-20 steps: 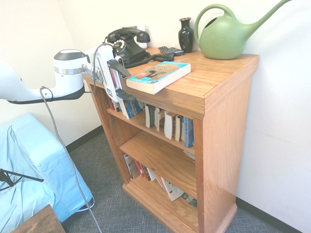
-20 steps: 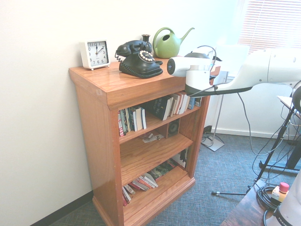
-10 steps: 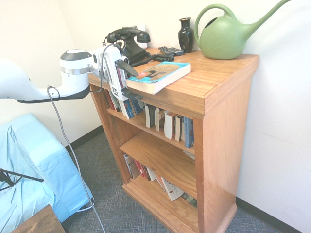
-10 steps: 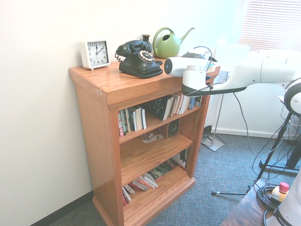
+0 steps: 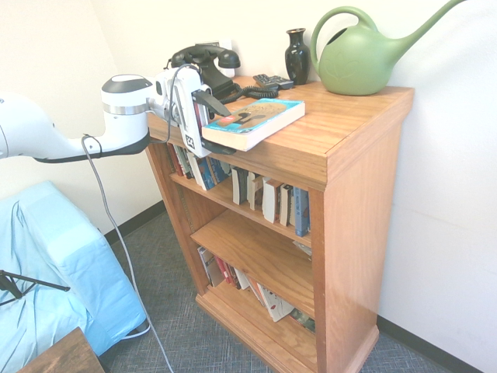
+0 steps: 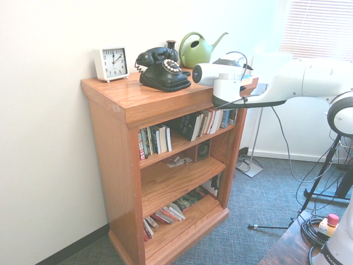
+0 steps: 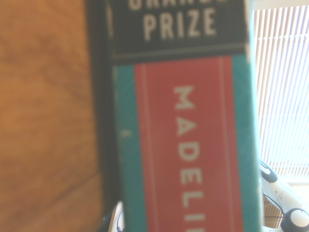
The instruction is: Organize the shelf
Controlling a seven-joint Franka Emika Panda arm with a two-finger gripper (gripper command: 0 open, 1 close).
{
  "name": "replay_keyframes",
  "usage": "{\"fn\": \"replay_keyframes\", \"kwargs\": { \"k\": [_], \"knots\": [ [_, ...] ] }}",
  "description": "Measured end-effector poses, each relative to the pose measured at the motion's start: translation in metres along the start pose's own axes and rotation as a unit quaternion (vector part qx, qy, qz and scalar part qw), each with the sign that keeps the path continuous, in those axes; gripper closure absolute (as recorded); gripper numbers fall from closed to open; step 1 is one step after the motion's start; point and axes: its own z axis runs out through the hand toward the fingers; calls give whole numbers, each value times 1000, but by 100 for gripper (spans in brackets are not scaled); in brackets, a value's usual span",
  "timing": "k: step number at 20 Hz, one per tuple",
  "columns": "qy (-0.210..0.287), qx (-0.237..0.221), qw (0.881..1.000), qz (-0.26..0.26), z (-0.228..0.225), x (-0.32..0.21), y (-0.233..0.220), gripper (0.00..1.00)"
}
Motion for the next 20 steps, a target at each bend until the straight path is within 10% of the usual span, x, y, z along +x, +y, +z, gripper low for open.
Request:
{"fn": "replay_keyframes", "kwargs": {
  "k": [20],
  "knots": [
    [2,6,1000,-14,-1,2,-13,100]
  ]
}}
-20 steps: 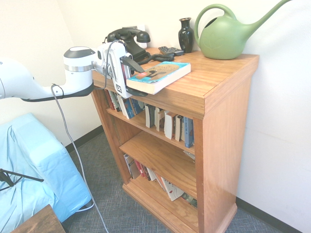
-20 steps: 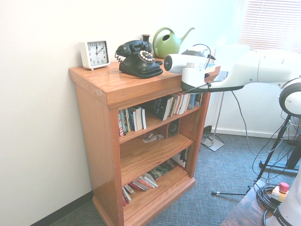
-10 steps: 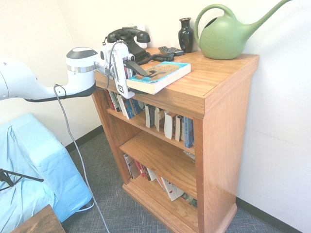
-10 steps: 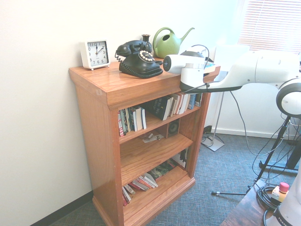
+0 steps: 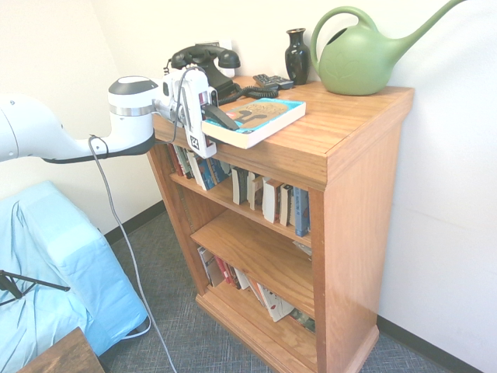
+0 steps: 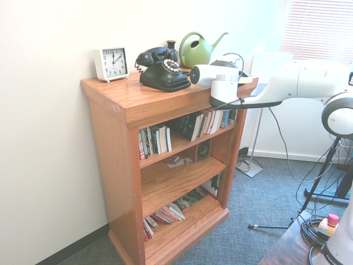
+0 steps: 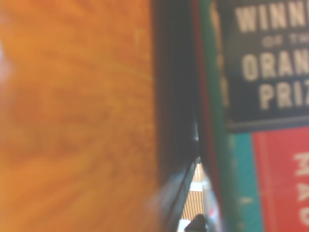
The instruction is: Organize the shelf
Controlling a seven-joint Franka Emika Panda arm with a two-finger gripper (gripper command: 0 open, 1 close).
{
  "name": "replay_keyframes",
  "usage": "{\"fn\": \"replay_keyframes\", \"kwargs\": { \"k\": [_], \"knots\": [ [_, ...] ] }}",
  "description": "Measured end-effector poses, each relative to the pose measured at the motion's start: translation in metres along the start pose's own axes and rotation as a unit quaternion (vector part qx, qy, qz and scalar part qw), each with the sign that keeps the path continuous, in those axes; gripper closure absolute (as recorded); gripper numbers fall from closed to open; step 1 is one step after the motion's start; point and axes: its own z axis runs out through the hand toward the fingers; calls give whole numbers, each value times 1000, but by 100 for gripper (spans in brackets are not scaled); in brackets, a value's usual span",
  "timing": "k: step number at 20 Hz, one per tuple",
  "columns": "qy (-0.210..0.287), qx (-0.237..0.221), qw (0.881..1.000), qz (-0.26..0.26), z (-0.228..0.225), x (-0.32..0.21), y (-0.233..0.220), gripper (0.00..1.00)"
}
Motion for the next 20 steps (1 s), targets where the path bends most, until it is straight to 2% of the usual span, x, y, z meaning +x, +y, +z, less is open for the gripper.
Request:
{"fn": "replay_keyframes", "kwargs": {
  "k": [5,8,11,16,20],
  "knots": [
    [3,7,1000,2,-2,1,-1,100],
    [6,23,999,24,-7,6,3,100],
    [-14,47,997,56,-13,14,19,100],
    [-60,101,987,110,-18,22,64,100],
    [-95,136,977,136,-3,19,100,100]
  ]
}}
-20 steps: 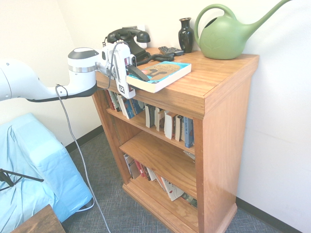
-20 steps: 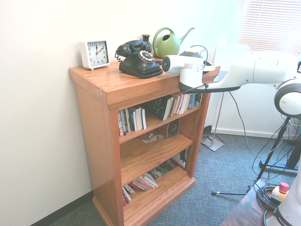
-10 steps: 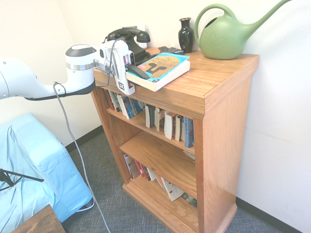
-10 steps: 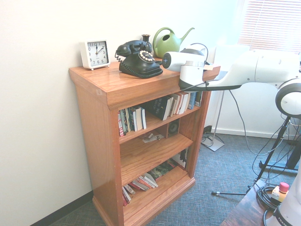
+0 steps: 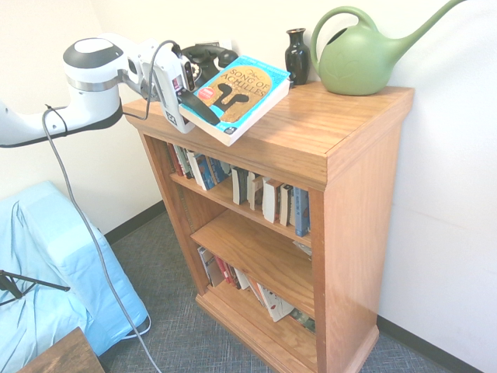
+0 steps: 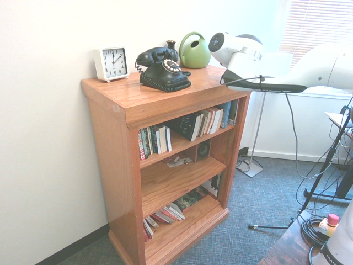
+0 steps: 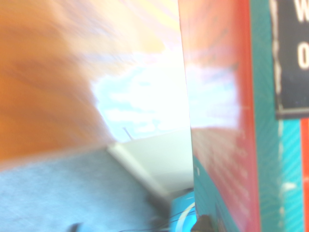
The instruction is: Organize the shelf
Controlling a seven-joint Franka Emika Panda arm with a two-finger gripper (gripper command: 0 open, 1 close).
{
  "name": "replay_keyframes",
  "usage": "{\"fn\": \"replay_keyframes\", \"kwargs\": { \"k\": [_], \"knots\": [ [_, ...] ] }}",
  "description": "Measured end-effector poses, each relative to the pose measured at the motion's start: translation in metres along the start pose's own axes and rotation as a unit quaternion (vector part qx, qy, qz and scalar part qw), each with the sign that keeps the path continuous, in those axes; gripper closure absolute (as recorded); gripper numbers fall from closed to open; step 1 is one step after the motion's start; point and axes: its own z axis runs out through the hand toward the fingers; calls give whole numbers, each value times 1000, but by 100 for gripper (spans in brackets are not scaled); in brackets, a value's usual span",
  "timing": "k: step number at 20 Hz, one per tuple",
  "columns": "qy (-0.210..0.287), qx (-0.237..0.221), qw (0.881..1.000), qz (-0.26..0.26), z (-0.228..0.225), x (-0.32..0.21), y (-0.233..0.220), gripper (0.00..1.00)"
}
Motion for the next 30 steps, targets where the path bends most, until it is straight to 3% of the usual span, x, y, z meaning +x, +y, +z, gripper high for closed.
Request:
{"fn": "replay_keyframes", "kwargs": {
  "k": [7,17,30],
  "knots": [
    [-47,78,995,34,-12,-28,65,100],
    [-92,174,979,51,-30,-98,129,100],
    [-133,250,959,19,-34,-197,128,100]
  ]
}}
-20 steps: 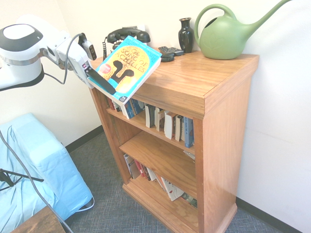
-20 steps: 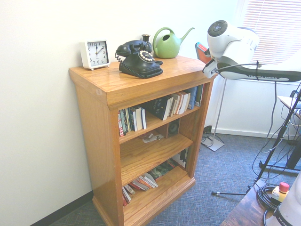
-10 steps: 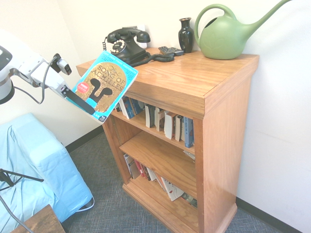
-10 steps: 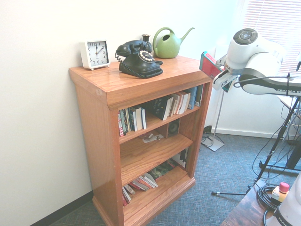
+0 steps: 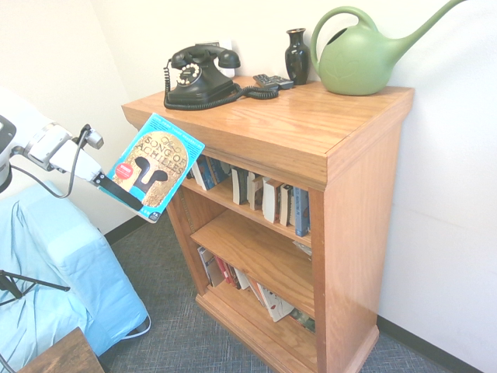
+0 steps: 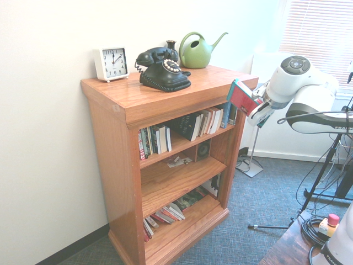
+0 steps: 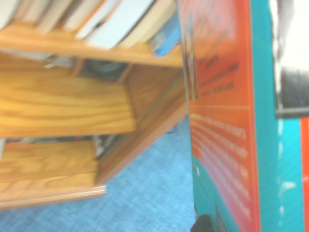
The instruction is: Organize the shelf
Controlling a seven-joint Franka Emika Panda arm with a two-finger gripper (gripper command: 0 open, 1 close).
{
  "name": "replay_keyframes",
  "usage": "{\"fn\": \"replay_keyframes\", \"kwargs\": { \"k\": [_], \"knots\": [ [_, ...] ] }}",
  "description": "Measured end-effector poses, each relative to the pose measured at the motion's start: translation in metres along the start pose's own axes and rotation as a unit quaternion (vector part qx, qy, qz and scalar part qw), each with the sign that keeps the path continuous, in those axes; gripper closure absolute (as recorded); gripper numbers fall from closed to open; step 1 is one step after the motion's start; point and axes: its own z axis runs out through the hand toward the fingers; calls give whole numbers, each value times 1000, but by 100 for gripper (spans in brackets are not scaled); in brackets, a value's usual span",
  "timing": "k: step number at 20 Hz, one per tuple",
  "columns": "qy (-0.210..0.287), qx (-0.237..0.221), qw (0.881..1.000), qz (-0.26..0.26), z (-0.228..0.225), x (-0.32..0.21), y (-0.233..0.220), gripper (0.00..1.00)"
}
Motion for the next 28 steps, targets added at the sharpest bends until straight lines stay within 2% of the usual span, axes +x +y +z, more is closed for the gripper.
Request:
{"fn": "replay_keyframes", "kwargs": {
  "k": [9,21,28],
  "knots": [
    [-34,45,998,-18,19,-43,-22,100],
    [-78,123,989,-31,65,-45,-60,100],
    [-96,137,985,-46,86,-59,-85,100]
  ]
}}
